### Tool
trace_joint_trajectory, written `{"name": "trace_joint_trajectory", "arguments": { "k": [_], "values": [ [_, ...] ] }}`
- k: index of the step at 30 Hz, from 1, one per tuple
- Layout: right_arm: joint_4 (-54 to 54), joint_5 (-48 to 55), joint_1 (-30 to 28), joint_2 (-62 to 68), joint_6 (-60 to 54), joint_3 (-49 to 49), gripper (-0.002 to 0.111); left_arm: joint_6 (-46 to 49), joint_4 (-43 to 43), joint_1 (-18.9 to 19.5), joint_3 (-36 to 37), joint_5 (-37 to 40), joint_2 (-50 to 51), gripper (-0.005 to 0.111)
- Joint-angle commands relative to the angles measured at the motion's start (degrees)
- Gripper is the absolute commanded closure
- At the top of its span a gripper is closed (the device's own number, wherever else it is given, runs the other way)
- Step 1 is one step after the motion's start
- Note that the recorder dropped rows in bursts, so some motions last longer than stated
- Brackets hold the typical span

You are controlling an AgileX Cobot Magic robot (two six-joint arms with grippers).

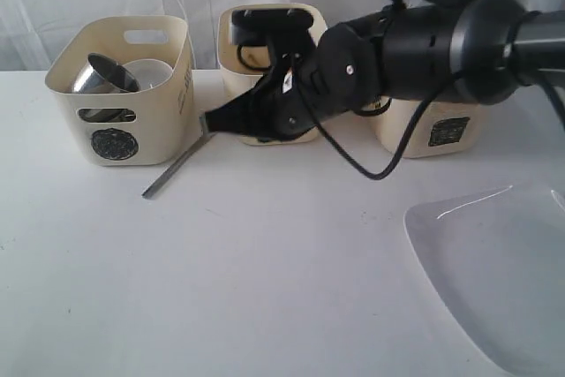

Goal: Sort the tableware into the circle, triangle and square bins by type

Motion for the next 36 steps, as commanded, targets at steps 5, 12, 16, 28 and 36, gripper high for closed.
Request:
{"name": "trace_joint_trajectory", "arguments": {
  "k": [5,12,16,28,36],
  "values": [
    [0.40,-3.68,8.47,0.81,-2.77,-0.04,0.107,0.00,-0.29,-0.39,0.18,0.00,-0.21,0.107],
    [0.74,0.50,11.42,1.41,-1.04,-0.80,0.062,0.00,-0.29,-0.39,0.18,0.00,-0.21,0.107],
    [7.77,4.10,11.42,2.99,-0.70,-5.15,0.056,0.00,-0.29,-0.39,0.18,0.00,-0.21,0.107],
    [13.68,1.88,11.42,12.75,2.22,-19.43,0.105,0.00,-0.29,-0.39,0.18,0.00,-0.21,0.107],
    [14.30,5.92,11.54,18.79,-1.77,-22.95,0.108,0.00,-0.29,-0.39,0.18,0.00,-0.21,0.107]
  ]
}}
